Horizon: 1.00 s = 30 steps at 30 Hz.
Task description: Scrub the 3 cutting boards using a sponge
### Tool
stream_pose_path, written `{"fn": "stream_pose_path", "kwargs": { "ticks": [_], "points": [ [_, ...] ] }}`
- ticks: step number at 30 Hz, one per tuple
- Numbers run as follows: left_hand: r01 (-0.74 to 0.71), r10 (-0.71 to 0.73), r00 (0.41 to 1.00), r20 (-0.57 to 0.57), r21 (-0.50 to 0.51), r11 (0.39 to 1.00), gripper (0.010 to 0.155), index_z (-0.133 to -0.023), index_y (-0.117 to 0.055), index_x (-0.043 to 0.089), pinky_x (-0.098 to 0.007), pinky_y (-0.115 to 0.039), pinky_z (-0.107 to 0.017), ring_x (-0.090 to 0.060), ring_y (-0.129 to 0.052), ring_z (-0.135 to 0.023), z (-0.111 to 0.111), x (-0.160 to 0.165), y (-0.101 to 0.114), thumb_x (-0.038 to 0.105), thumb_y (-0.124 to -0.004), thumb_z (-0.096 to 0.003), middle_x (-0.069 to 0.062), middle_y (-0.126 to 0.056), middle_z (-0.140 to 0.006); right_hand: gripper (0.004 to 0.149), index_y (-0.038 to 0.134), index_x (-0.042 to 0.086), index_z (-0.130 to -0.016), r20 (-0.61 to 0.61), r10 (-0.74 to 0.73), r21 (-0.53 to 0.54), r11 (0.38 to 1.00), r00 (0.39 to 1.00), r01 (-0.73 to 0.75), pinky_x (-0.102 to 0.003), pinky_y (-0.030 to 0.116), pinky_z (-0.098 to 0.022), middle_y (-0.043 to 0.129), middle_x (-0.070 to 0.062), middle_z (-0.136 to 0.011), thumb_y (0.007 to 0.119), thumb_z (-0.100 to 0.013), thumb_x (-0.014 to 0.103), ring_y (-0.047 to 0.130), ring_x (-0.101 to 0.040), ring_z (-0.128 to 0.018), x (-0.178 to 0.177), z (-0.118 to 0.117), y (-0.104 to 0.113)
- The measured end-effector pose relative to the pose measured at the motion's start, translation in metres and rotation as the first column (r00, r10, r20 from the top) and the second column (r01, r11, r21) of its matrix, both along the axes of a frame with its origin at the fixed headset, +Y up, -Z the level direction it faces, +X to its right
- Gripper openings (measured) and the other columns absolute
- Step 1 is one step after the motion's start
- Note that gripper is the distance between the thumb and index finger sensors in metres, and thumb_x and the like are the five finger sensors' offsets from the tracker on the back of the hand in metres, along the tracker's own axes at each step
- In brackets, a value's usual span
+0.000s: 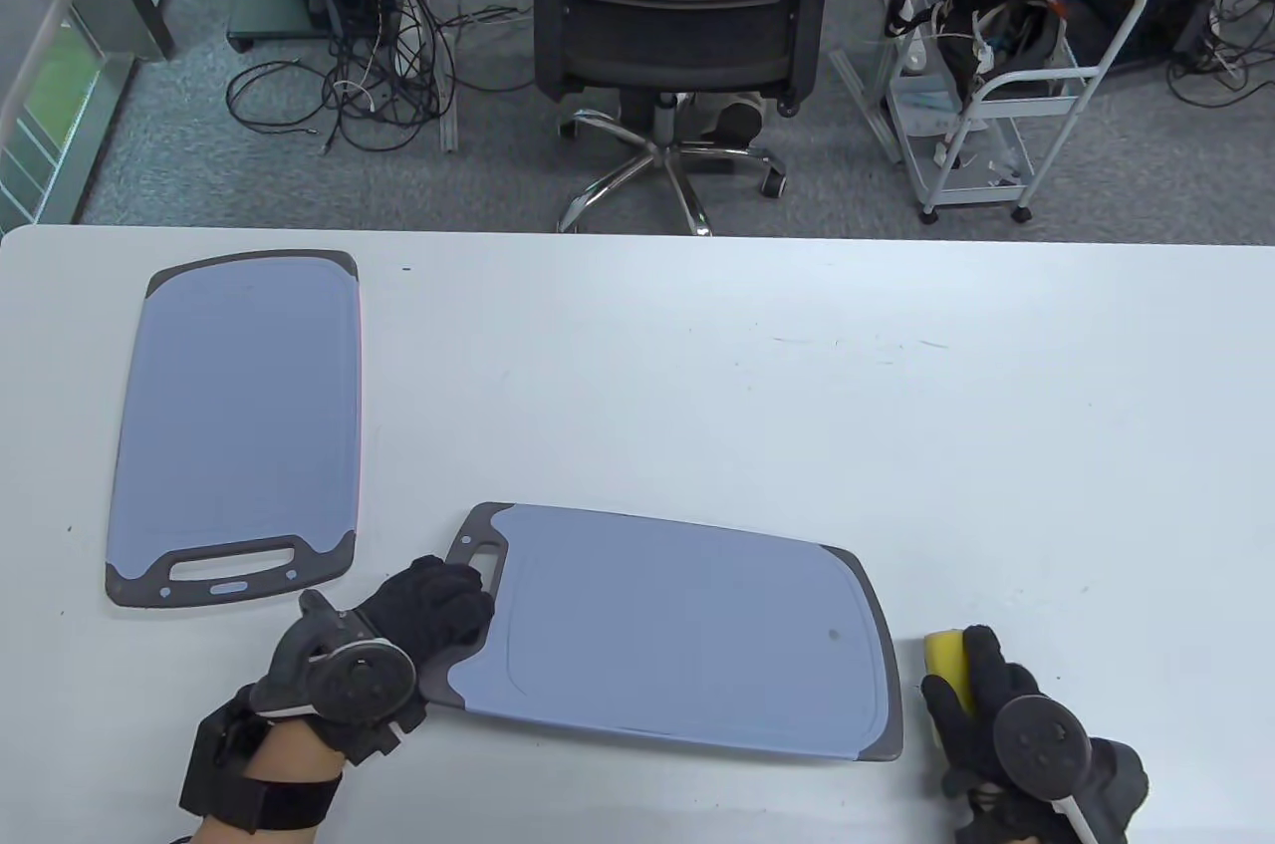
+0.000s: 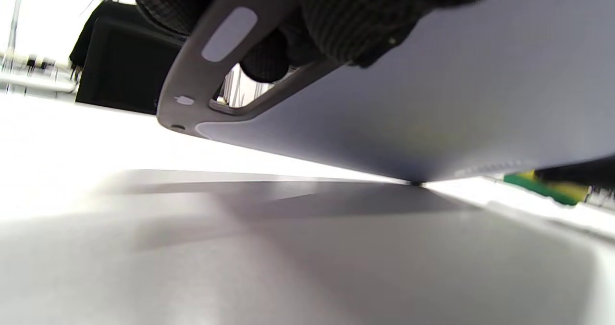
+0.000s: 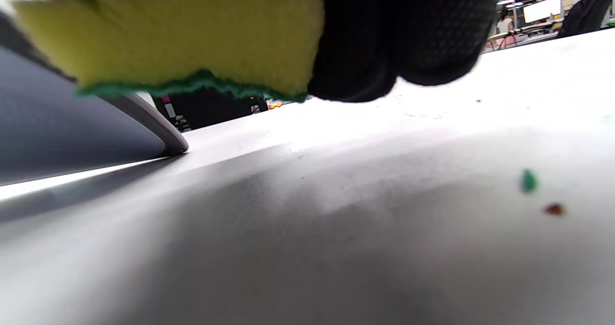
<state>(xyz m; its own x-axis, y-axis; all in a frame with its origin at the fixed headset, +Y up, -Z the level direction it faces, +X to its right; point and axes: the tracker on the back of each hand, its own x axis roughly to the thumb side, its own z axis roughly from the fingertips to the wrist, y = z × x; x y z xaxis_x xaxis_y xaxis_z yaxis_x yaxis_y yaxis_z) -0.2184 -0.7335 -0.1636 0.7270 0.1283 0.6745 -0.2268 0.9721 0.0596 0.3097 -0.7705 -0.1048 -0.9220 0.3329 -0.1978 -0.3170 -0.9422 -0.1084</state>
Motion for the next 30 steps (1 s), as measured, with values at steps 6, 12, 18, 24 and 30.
{"fn": "stream_pose_path", "kwargs": {
  "ticks": [6, 12, 18, 24, 30],
  "points": [
    [0.186, -0.183, 0.983, -0.033, 0.154, 0.970, 0.044, -0.095, -0.057, 0.028, -0.054, -0.063, -0.077, -0.022, -0.076, -0.105, 0.007, 0.024, -0.022, 0.032, -0.078, -0.0558, 0.007, -0.075, -0.096, 0.073, 0.060, 0.016, -0.105, 0.011, -0.007, 0.003, 1.000, 1.000, 0.007, -0.044, 0.079, -0.046, 0.081, -0.010, -0.081, 0.072, -0.047, 0.058, 0.089, -0.022, -0.054, 0.000, 0.000, 0.000],
    [-0.046, 0.029, 0.996, 0.085, 0.202, 0.978, 0.044, -0.089, -0.066, 0.033, -0.052, -0.062, -0.078, -0.019, -0.081, -0.099, 0.011, 0.015, -0.029, 0.038, -0.087, -0.0515, 0.009, -0.082, -0.090, 0.073, 0.061, 0.016, -0.105, 0.008, -0.005, -0.001, 1.000, 1.000, 0.005, -0.044, 0.079, -0.046, 0.081, -0.010, -0.081, 0.072, -0.047, 0.058, 0.090, -0.022, -0.054, -0.003, -0.001, -0.002],
    [0.103, -0.124, 0.986, 0.110, 0.184, 0.978, 0.043, -0.090, -0.060, 0.031, -0.053, -0.063, -0.077, -0.020, -0.078, -0.099, 0.013, 0.029, -0.034, 0.041, -0.083, -0.0551, 0.008, -0.077, -0.091, 0.073, 0.062, 0.014, -0.105, -0.005, -0.034, 0.064, 0.997, 0.999, 0.034, -0.045, 0.079, -0.045, 0.082, -0.012, -0.080, 0.073, -0.048, 0.057, 0.090, -0.023, -0.053, -0.014, -0.015, 0.003],
    [0.103, -0.127, 0.984, 0.129, 0.177, 0.979, 0.043, -0.091, -0.060, 0.030, -0.054, -0.061, -0.077, -0.022, -0.076, -0.099, 0.014, 0.033, -0.035, 0.040, -0.083, -0.0558, 0.007, -0.076, -0.091, 0.073, 0.062, 0.014, -0.105, -0.202, 0.079, 0.084, 0.994, 0.976, -0.063, -0.044, 0.080, -0.046, 0.082, -0.011, -0.082, 0.073, -0.049, 0.058, 0.090, -0.022, -0.054, -0.102, -0.060, 0.026],
    [0.124, -0.155, 0.978, 0.141, 0.203, 0.971, 0.043, -0.092, -0.060, 0.028, -0.056, -0.060, -0.076, -0.024, -0.076, -0.099, 0.018, 0.036, -0.035, 0.039, -0.083, -0.0570, 0.005, -0.076, -0.092, 0.072, 0.062, 0.014, -0.106, -0.411, 0.116, 0.098, 0.992, 0.904, -0.082, -0.044, 0.080, -0.046, 0.082, -0.011, -0.084, 0.073, -0.050, 0.058, 0.090, -0.023, -0.055, -0.250, -0.118, 0.045]
  ]
}}
